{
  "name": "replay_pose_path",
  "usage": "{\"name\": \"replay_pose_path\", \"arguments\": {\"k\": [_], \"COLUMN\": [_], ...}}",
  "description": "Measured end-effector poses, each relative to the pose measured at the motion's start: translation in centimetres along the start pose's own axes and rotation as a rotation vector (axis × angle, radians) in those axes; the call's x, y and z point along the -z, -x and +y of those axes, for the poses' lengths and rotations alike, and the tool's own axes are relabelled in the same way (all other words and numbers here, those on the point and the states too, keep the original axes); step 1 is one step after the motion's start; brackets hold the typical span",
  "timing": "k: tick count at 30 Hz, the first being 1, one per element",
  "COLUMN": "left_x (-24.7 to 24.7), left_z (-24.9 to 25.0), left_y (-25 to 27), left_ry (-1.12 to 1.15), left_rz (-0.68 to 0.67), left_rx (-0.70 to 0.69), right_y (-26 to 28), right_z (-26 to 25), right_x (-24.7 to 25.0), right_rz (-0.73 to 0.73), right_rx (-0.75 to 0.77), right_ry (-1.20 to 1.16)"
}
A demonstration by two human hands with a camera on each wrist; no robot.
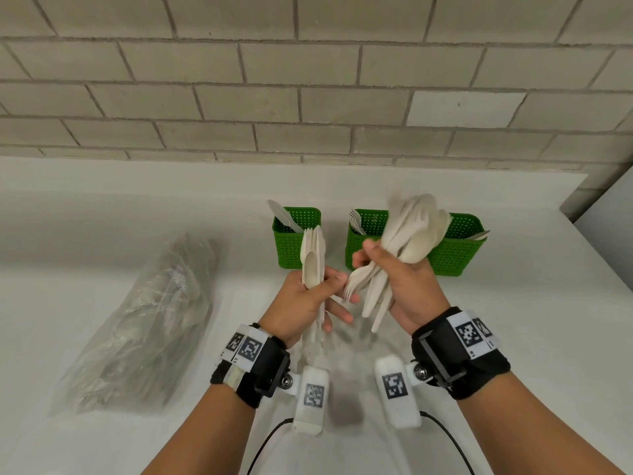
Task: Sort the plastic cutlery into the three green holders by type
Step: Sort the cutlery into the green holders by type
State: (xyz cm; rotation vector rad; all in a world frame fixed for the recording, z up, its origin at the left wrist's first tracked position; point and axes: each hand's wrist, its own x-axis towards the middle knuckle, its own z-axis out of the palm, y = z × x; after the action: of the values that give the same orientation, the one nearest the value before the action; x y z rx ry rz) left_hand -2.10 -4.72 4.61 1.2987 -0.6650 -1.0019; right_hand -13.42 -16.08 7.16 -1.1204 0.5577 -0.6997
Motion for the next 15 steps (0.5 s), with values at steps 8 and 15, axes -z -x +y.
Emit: {"name": "replay_pose_path", "arguments": {"k": [8, 15], "left_x": [-0.2, 0.1], "left_z": [-0.2, -0.4], "left_y": [0.1, -0.6], "left_ry": [-0.108, -0.242], "left_rz": [0.008, 0.218], "left_rx": [-0.091, -0.121], "right_y": [-0.4, -0.5], "right_z": [-0.1, 0.7], "right_x": [0.4, 1.0], "right_rz": [0.058, 0.066], "right_rx": [0.074, 0.080], "right_ry": [-0.086, -0.047]}}
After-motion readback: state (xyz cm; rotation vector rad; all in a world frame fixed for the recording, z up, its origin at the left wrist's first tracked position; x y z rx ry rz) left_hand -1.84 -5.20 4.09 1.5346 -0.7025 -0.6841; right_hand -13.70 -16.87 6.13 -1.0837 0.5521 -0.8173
